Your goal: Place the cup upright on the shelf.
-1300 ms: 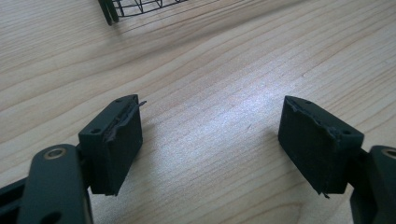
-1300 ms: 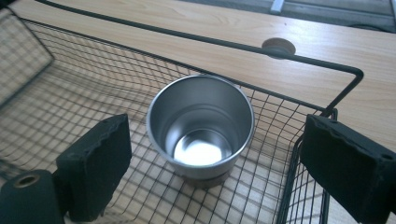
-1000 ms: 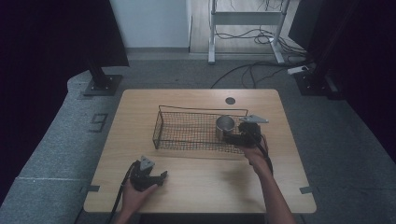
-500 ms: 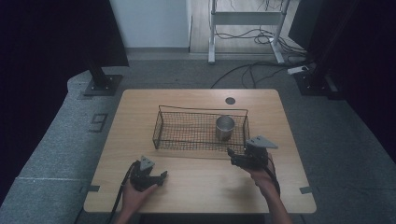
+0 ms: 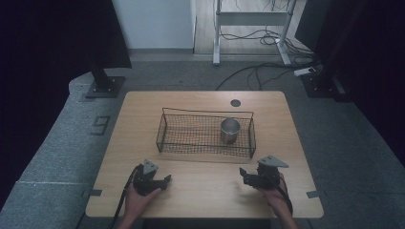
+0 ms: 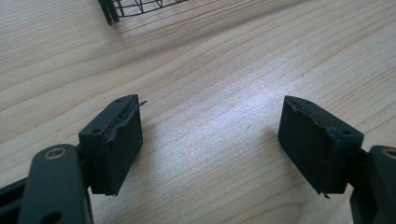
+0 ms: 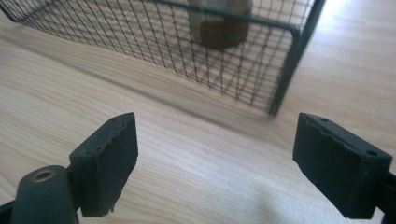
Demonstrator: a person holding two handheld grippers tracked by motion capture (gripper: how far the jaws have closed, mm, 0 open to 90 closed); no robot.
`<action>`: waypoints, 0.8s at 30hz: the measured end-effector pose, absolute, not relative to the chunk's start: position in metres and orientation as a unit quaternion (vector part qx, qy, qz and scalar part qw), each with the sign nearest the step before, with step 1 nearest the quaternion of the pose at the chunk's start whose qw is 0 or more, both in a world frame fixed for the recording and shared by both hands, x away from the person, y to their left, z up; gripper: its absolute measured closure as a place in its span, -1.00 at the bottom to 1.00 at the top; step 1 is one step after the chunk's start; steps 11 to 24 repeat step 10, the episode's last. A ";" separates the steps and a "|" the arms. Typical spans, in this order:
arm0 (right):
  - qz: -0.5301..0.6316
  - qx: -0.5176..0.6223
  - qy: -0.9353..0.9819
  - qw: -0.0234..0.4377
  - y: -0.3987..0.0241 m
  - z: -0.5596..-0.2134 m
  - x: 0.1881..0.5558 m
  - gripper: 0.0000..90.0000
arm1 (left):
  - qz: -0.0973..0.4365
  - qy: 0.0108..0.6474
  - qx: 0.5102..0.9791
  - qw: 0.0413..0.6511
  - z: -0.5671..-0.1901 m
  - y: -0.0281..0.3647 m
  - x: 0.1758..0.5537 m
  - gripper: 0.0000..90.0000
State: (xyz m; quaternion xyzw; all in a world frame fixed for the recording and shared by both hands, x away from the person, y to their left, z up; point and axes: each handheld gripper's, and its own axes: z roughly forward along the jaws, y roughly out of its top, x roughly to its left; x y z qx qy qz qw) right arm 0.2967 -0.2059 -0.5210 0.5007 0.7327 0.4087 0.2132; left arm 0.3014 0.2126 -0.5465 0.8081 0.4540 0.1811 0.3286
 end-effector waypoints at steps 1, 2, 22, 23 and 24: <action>0.407 0.503 0.733 0.212 -0.207 -0.523 0.297 -0.69 | 0.181 0.454 0.808 0.329 -0.546 0.213 0.301 -0.52; 0.405 0.505 0.733 0.209 -0.208 -0.526 0.297 -0.69 | 0.181 0.454 0.808 0.329 -0.546 0.213 0.301 -0.51; 0.393 0.510 0.736 0.209 -0.207 -0.534 0.300 -0.69 | 0.181 0.454 0.808 0.328 -0.546 0.213 0.301 -0.52; 0.393 0.510 0.736 0.209 -0.207 -0.534 0.300 -0.69 | 0.181 0.454 0.808 0.328 -0.546 0.213 0.301 -0.52; 0.393 0.510 0.736 0.209 -0.207 -0.534 0.300 -0.69 | 0.181 0.454 0.808 0.328 -0.546 0.213 0.301 -0.52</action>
